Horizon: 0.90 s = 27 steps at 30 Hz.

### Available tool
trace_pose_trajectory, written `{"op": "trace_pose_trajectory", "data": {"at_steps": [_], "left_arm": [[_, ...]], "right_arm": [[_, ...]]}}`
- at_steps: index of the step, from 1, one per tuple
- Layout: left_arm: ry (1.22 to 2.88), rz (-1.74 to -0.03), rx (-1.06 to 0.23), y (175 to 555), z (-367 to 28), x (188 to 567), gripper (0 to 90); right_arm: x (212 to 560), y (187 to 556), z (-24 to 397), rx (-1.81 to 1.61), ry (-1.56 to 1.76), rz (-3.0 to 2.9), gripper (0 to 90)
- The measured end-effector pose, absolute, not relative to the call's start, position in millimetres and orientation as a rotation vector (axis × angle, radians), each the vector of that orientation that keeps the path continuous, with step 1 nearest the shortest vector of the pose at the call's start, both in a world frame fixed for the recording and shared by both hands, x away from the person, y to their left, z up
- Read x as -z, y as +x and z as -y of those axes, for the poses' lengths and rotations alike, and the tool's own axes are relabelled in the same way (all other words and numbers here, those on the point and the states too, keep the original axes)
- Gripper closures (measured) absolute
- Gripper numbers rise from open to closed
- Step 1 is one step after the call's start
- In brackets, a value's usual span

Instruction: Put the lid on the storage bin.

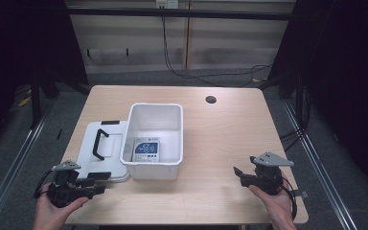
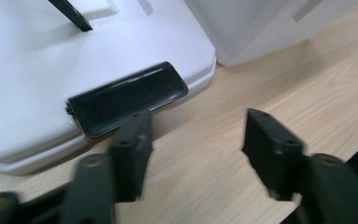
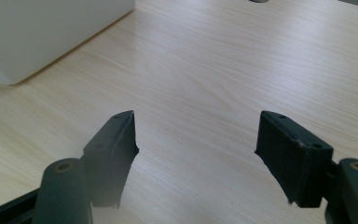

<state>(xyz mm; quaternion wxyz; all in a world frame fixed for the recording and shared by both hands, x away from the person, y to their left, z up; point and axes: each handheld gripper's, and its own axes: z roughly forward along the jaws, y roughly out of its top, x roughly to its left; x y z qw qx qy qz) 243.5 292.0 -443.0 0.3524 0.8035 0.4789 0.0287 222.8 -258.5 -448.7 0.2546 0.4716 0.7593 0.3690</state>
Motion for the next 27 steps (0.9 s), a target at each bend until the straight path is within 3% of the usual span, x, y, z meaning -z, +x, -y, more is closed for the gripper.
{"op": "trace_pose_trajectory", "data": {"at_steps": [5, 14, 19, 22, 27], "left_arm": [[2.053, -1.25, -0.081, 244.1, -296.0, 440.7, 56.5], [2.0, -1.297, -0.009, 251.5, -305.0, 429.1, 42.3], [2.033, -1.28, -0.078, 253.4, -302.1, 415.0, 43.5], [2.085, -1.303, -0.093, 256.8, -298.1, 410.1, 50.9], [2.088, -1.325, -0.122, 267.0, -295.9, 405.1, 50.6]], "right_arm": [[448.9, 222.0, 251.9, -1.008, 1.26, -2.113, 26.1], [444.4, 213.3, 246.3, -1.04, 1.255, -2.072, 26.2], [443.7, 211.6, 247.2, -1.065, 1.275, -2.07, 26.2], [442.9, 209.2, 247.2, -1.082, 1.284, -2.065, 26.3], [442.7, 209.1, 247.3, -1.1, 1.293, -2.061, 24.4]]}}
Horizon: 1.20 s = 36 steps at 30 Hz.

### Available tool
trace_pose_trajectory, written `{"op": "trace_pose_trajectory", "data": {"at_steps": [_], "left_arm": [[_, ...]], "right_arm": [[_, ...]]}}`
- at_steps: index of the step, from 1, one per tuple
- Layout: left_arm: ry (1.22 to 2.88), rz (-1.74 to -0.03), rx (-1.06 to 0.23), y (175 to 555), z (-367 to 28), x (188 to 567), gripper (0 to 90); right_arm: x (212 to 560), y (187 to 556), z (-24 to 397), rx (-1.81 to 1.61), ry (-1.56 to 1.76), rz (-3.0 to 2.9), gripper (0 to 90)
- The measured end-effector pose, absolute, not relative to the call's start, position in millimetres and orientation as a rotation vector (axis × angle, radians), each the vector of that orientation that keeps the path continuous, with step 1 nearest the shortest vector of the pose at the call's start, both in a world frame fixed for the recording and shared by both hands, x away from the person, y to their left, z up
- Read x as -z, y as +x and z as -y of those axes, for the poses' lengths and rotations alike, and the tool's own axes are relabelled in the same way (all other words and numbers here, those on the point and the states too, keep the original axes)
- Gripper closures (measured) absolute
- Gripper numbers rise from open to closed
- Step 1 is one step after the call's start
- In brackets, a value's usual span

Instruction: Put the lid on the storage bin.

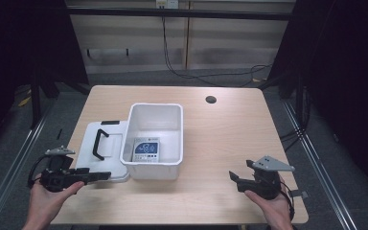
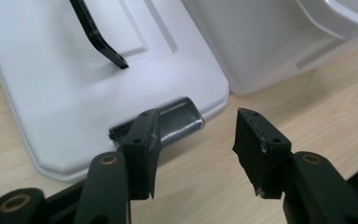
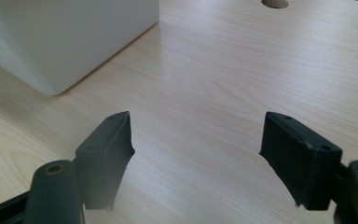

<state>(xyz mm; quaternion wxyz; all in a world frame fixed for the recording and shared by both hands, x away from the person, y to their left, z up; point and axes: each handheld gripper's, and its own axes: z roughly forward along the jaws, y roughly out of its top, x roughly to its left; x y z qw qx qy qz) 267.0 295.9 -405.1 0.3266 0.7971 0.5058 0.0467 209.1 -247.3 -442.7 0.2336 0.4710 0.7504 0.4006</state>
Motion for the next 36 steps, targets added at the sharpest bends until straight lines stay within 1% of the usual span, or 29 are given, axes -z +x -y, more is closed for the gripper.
{"op": "trace_pose_trajectory", "data": {"at_steps": [2, 4, 6, 9, 13, 15, 19, 21, 24, 25, 36], "left_arm": [[2.076, -1.341, -0.135, 271.5, -296.0, 403.0, 51.6], [2.092, -1.348, -0.11, 277.2, -296.6, 400.1, 52.0], [2.105, -1.341, -0.127, 281.2, -294.1, 397.2, 54.2], [2.106, -1.348, -0.129, 287.1, -290.6, 392.4, 54.2], [2.055, -1.377, -0.099, 298.1, -291.9, 385.8, 53.5], [2.051, -1.387, -0.115, 302.6, -292.4, 382.4, 52.7], [2.056, -1.384, -0.085, 310.4, -293.8, 374.5, 52.3], [2.087, -1.382, -0.09, 316.1, -293.4, 370.9, 56.0], [2.102, -1.412, -0.093, 326.9, -292.0, 369.3, 58.0], [2.135, -1.429, -0.089, 335.2, -290.5, 369.3, 59.4], [2.202, -1.508, -0.102, 360.0, -280.9, 367.1, 59.8]], "right_arm": [[442.5, 209.1, 247.1, -1.101, 1.294, -2.064, 24.2], [442.4, 209.1, 247.3, -1.103, 1.293, -2.066, 24.2], [442.4, 208.9, 247.7, -1.105, 1.308, -2.064, 24.1], [442.1, 209.0, 247.9, -1.115, 1.314, -2.067, 23.8], [441.0, 207.7, 247.0, -1.122, 1.313, -2.063, 22.0], [441.2, 208.2, 246.1, -1.124, 1.321, -2.062, 20.9], [441.9, 209.0, 245.8, -1.123, 1.331, -2.079, 20.8], [441.9, 209.0, 245.3, -1.124, 1.334, -2.082, 20.8], [442.1, 209.2, 245.1, -1.122, 1.331, -2.083, 20.8], [442.3, 210.0, 244.7, -1.126, 1.329, -2.088, 20.5], [442.5, 210.6, 245.3, -1.137, 1.341, -2.096, 19.5]]}}
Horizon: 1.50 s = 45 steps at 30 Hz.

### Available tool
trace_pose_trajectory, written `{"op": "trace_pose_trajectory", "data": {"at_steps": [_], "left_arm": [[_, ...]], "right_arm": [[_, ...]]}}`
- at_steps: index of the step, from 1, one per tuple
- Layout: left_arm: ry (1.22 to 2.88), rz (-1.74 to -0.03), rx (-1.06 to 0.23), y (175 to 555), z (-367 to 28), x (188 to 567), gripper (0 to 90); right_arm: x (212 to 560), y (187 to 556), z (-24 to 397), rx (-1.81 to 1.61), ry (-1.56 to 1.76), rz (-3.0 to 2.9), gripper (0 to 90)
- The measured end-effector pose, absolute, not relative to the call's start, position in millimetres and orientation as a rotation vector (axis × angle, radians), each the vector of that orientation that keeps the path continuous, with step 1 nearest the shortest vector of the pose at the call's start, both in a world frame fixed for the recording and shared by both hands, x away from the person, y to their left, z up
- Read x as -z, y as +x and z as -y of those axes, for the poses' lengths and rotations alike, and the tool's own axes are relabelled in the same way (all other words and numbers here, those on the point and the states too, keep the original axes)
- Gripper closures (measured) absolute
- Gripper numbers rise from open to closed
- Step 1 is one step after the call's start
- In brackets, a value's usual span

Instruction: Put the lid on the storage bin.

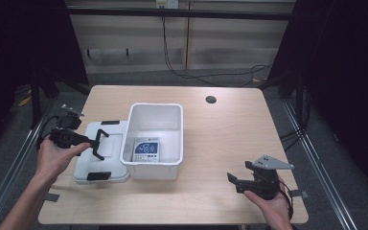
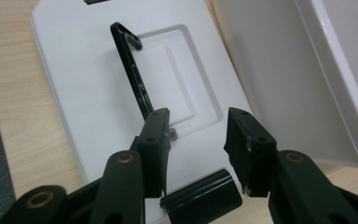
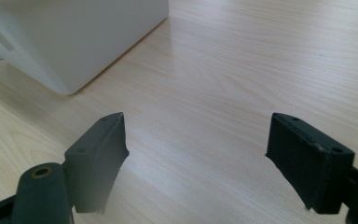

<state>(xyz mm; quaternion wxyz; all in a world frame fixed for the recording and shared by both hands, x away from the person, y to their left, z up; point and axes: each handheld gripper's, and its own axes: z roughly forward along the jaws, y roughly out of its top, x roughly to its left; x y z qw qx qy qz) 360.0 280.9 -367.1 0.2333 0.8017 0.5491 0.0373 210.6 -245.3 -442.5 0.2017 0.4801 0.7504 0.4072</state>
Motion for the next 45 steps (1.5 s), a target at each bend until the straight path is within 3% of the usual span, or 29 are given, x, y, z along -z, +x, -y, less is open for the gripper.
{"op": "trace_pose_trajectory", "data": {"at_steps": [26, 45], "left_arm": [[2.242, -1.693, -0.08, 404.7, -271.8, 380.0, 59.8], [2.292, -1.809, -0.044, 422.0, -267.8, 399.8, 65.4]], "right_arm": [[444.3, 212.5, 244.8, -1.115, 1.355, -2.118, 18.7], [445.6, 213.7, 244.5, -1.105, 1.358, -2.133, 18.1]]}}
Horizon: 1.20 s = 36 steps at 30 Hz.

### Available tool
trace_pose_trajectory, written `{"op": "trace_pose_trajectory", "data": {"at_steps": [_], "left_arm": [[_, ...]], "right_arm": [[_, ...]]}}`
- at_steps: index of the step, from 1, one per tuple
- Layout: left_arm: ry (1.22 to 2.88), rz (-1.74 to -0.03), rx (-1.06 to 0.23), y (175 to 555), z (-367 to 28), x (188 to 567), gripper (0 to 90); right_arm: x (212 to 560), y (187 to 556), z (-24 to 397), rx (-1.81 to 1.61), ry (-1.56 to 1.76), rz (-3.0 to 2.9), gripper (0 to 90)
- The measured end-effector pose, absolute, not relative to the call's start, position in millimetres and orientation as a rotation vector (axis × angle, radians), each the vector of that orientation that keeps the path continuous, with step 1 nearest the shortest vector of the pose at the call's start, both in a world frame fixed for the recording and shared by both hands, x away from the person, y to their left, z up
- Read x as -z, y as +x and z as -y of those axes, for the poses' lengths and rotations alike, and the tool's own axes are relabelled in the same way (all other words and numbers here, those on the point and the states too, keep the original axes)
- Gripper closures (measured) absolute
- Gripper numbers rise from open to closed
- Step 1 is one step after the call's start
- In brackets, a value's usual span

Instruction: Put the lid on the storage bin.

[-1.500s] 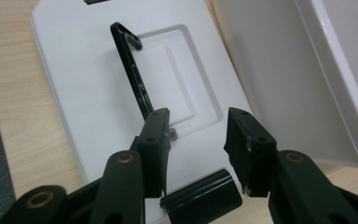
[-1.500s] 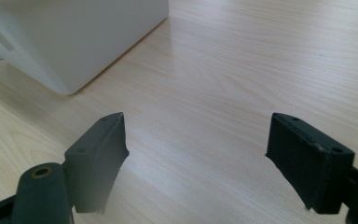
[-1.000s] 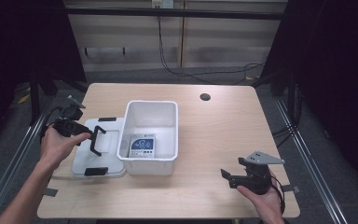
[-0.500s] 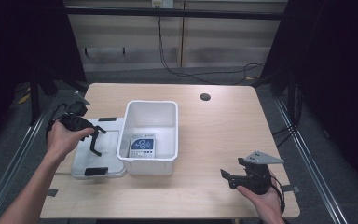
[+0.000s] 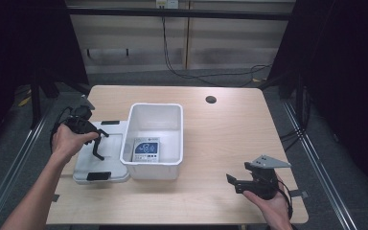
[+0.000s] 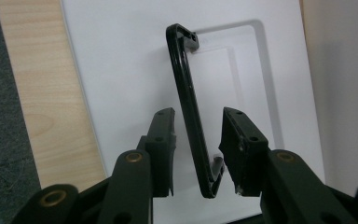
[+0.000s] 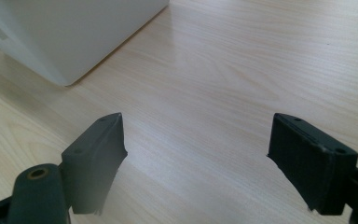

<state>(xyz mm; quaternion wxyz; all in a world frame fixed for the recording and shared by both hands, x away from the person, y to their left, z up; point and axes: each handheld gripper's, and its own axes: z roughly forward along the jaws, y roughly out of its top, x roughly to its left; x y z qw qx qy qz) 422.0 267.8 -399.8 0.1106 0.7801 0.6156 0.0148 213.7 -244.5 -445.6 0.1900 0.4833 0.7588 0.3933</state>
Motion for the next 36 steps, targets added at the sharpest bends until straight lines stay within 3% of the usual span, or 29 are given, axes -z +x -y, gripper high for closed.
{"op": "trace_pose_trajectory", "data": {"at_steps": [20, 36], "left_arm": [[2.305, -1.928, -0.007, 429.7, -257.9, 416.6, 77.5], [2.309, -1.971, 0.034, 435.9, -246.9, 425.2, 78.7]], "right_arm": [[446.5, 214.7, 244.4, -1.101, 1.367, -2.146, 17.5], [447.3, 215.6, 244.5, -1.1, 1.373, -2.151, 17.3]]}}
